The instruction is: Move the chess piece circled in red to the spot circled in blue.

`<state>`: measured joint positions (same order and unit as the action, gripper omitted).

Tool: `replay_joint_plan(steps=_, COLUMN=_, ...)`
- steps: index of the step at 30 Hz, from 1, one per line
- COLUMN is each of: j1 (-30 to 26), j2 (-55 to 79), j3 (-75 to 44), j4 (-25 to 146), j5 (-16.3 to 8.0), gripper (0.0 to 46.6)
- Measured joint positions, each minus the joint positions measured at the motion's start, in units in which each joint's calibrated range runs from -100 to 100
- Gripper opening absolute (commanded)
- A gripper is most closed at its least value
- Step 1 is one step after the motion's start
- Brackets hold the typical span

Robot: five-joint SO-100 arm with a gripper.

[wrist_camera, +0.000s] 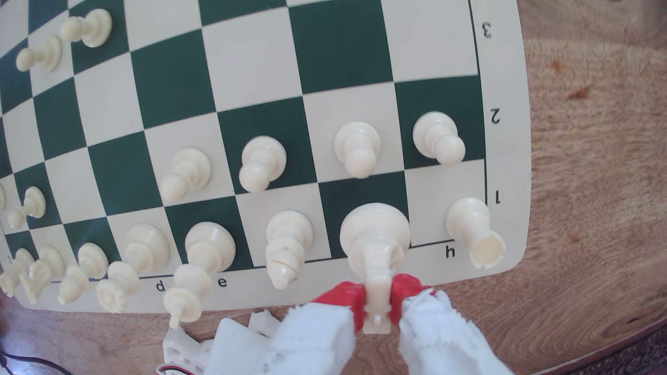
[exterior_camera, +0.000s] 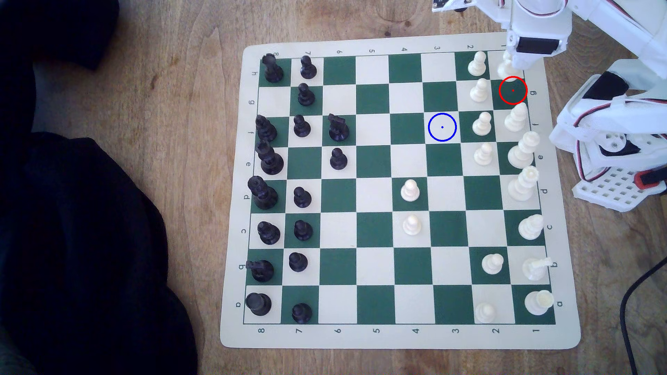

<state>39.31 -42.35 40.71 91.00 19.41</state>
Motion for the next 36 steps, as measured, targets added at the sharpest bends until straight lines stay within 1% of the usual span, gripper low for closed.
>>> replay_joint_plan(steps=1, j1=-2.7, j2=0.0, j3=-1.3, j4=0.0, j5=-1.1, gripper=0.2)
replay_joint_plan(steps=3, j1=-4.3, j2=0.0, j3=-1.7, j4=-0.1, j5=-2.0, gripper=0.2)
replay_joint_plan(steps=5, j1=-7.2, j2=0.0, j3=-1.7, j4=-0.1, j5=-3.7, gripper=0.2)
replay_joint_plan(steps=6, j1=-11.2, j2=0.0, j3=-1.7, j4=-0.3, j5=-5.1, gripper=0.2)
replay_joint_plan(steps=9, j1=-14.2, j2=1.0, j3=-1.7, j4=-1.9, j5=-7.5, gripper=0.2)
replay_joint_plan(steps=10, j1=-16.4, j2=2.2, j3=-1.7, j4=-3.3, j5=-8.4, gripper=0.2)
replay_joint_plan(steps=12, j1=-17.8, j2=3.5, j3=-1.7, j4=-4.6, j5=-9.5, gripper=0.2)
replay_joint_plan(steps=14, j1=-19.5, j2=6.5, j3=-1.7, j4=-6.9, j5=-11.3, gripper=0.2)
replay_joint_plan(steps=18, j1=-21.8, j2=9.0, j3=-1.7, j4=-8.8, j5=-13.1, gripper=0.2)
replay_joint_plan(steps=19, j1=-22.6, j2=10.1, j3=-1.7, j4=-9.6, j5=-14.1, gripper=0.2)
replay_joint_plan(steps=21, j1=-23.4, j2=10.8, j3=-1.7, j4=-10.4, j5=-14.8, gripper=0.2)
replay_joint_plan(steps=25, j1=-24.9, j2=14.2, j3=-1.7, j4=-14.3, j5=-17.6, gripper=0.2)
replay_joint_plan(steps=28, j1=-25.1, j2=16.1, j3=-1.7, j4=-15.7, j5=-18.4, gripper=0.2)
replay_joint_plan(steps=36, j1=-25.1, j2=21.3, j3=-1.7, j4=-17.6, j5=-18.6, gripper=0.2)
